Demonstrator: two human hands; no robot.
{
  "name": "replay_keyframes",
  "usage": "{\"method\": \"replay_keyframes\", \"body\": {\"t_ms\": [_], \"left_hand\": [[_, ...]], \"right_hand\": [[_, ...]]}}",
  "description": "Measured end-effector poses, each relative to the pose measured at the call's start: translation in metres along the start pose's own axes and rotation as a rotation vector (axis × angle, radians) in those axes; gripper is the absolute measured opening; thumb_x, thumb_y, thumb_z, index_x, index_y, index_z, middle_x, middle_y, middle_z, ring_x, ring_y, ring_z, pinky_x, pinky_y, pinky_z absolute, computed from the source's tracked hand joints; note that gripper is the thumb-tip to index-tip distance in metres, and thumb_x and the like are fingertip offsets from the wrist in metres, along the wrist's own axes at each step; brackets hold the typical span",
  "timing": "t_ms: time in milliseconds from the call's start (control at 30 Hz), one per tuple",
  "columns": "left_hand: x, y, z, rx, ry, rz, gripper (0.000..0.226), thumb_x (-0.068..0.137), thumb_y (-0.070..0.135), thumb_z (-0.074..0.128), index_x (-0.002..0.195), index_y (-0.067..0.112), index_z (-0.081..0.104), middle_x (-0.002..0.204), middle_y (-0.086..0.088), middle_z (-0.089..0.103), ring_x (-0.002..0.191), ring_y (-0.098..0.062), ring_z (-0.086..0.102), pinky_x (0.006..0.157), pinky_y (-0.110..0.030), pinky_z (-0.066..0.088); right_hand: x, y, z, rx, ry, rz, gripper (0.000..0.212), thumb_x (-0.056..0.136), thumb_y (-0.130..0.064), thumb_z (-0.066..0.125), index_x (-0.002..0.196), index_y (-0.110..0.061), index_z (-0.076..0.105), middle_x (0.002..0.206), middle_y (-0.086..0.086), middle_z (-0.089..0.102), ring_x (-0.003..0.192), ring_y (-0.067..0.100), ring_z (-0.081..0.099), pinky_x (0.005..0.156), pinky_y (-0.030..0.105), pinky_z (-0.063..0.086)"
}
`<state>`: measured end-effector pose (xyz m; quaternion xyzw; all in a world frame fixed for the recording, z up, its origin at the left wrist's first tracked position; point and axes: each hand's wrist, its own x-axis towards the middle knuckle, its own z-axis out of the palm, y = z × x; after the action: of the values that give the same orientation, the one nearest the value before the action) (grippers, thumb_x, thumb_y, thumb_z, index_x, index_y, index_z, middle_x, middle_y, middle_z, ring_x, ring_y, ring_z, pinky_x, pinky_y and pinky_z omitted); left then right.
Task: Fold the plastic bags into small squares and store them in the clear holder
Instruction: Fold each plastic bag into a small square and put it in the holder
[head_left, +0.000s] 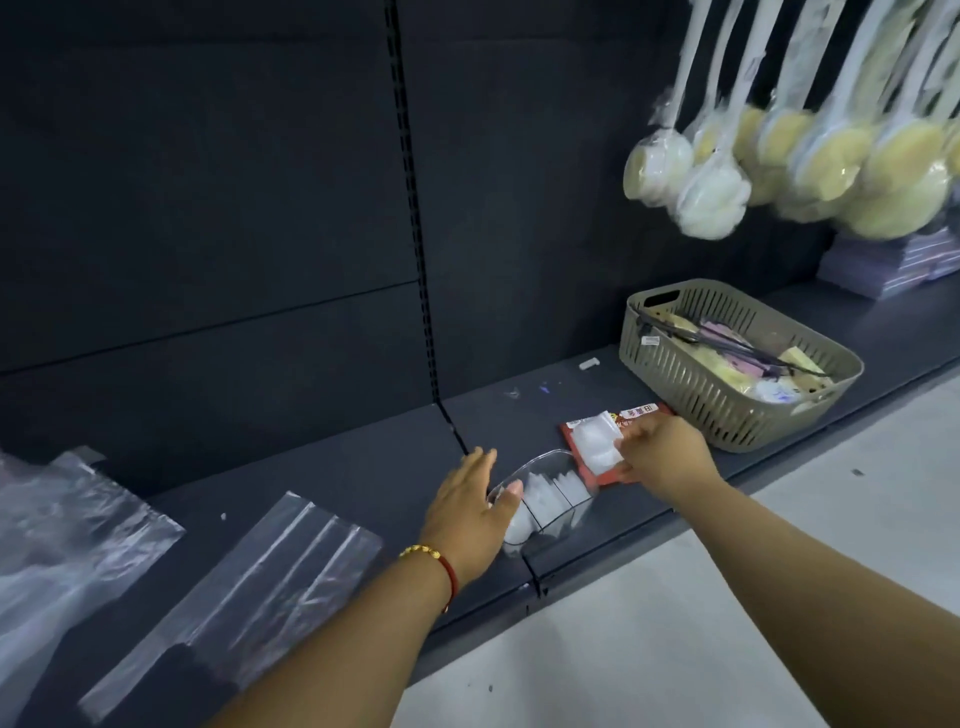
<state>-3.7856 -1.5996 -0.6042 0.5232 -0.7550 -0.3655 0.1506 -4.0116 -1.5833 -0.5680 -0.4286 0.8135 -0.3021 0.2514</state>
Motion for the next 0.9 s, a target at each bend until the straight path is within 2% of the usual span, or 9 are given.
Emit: {"method": "replay_keyframes", "body": {"t_ms": [33,100,133,233,300,467,533,733,900], "left_hand": [[0.005,-0.006,0.008,0.033,-0.038,-0.017,0.061,0.103,0.047,0.033,0.156,0.026,0.012,0.164,0.009,0.003,0.151,-0.011,0.001,0.123,-0.034,0.005],[0.017,-0.017,0.024,0.116,-0.093,-0.031,0.063,0.103,0.047,0.032,0.156,0.026,0.008,0.164,0.009,-0.003,0.15,-0.01,-0.004,0.123,-0.036,0.0],[0.022,-0.022,0.031,0.155,-0.113,-0.032,0.064,0.103,0.047,0.033,0.157,0.025,0.006,0.164,0.008,-0.004,0.15,-0.01,-0.006,0.123,-0.035,-0.002],[0.037,-0.031,0.052,0.207,-0.171,-0.041,0.068,0.102,0.046,0.036,0.157,0.023,0.002,0.164,0.006,-0.008,0.15,-0.011,-0.008,0.12,-0.033,-0.007],[0.047,-0.035,0.063,0.263,-0.181,-0.031,0.071,0.102,0.046,0.038,0.157,0.022,0.001,0.164,0.005,-0.009,0.15,-0.012,-0.008,0.119,-0.033,-0.008],[0.072,-0.029,0.085,0.43,-0.205,0.089,0.073,0.099,0.051,0.037,0.156,0.024,0.001,0.163,0.006,-0.014,0.148,-0.013,-0.019,0.117,-0.033,-0.015],[0.084,-0.022,0.091,0.497,-0.218,0.158,0.073,0.099,0.052,0.038,0.156,0.023,0.004,0.164,0.006,-0.011,0.148,-0.015,-0.019,0.117,-0.036,-0.015],[0.112,-0.011,0.104,0.596,-0.287,0.338,0.073,0.096,0.053,0.044,0.155,0.019,0.018,0.165,0.002,0.004,0.151,-0.015,-0.009,0.116,-0.035,-0.015],[0.125,-0.018,0.106,0.67,-0.299,0.378,0.071,0.093,0.052,0.05,0.15,0.015,0.029,0.159,-0.003,0.024,0.15,-0.018,0.004,0.12,-0.037,-0.01]], "right_hand": [[0.008,0.007,0.007,-0.02,-0.007,0.009,0.016,0.091,-0.004,0.05,0.083,0.0,0.064,0.069,0.009,0.07,0.063,0.012,0.07,0.061,0.019,0.054],[0.022,0.02,0.021,-0.074,-0.007,0.004,0.019,0.092,-0.005,0.05,0.08,0.0,0.064,0.072,0.013,0.071,0.073,0.025,0.07,0.071,0.032,0.057],[0.026,0.023,0.026,-0.112,0.0,0.003,0.02,0.092,-0.007,0.051,0.078,-0.002,0.063,0.073,0.013,0.07,0.074,0.029,0.068,0.07,0.033,0.055],[0.04,0.033,0.043,-0.253,0.024,-0.009,0.021,0.095,-0.014,0.05,0.076,-0.009,0.058,0.067,0.004,0.059,0.062,0.02,0.054,0.051,0.025,0.036],[0.047,0.037,0.051,-0.298,0.04,-0.012,0.02,0.096,-0.016,0.05,0.08,-0.01,0.059,0.063,0.0,0.053,0.057,0.014,0.048,0.047,0.023,0.028],[0.06,0.052,0.064,-0.266,0.097,0.039,0.021,0.093,-0.013,0.048,0.074,-0.01,0.057,0.063,0.005,0.055,0.058,0.021,0.053,0.049,0.024,0.037],[0.063,0.056,0.067,-0.211,0.116,0.062,0.022,0.092,-0.013,0.047,0.071,-0.012,0.055,0.064,0.007,0.058,0.059,0.023,0.055,0.05,0.025,0.039],[0.063,0.063,0.075,-0.102,0.137,0.032,0.014,0.095,-0.015,0.05,0.088,-0.013,0.062,0.071,0.002,0.058,0.06,0.014,0.051,0.05,0.022,0.034],[0.064,0.066,0.08,-0.054,0.158,0.01,0.012,0.095,-0.015,0.053,0.091,-0.013,0.063,0.078,0.004,0.063,0.064,0.012,0.052,0.054,0.019,0.039]]}}
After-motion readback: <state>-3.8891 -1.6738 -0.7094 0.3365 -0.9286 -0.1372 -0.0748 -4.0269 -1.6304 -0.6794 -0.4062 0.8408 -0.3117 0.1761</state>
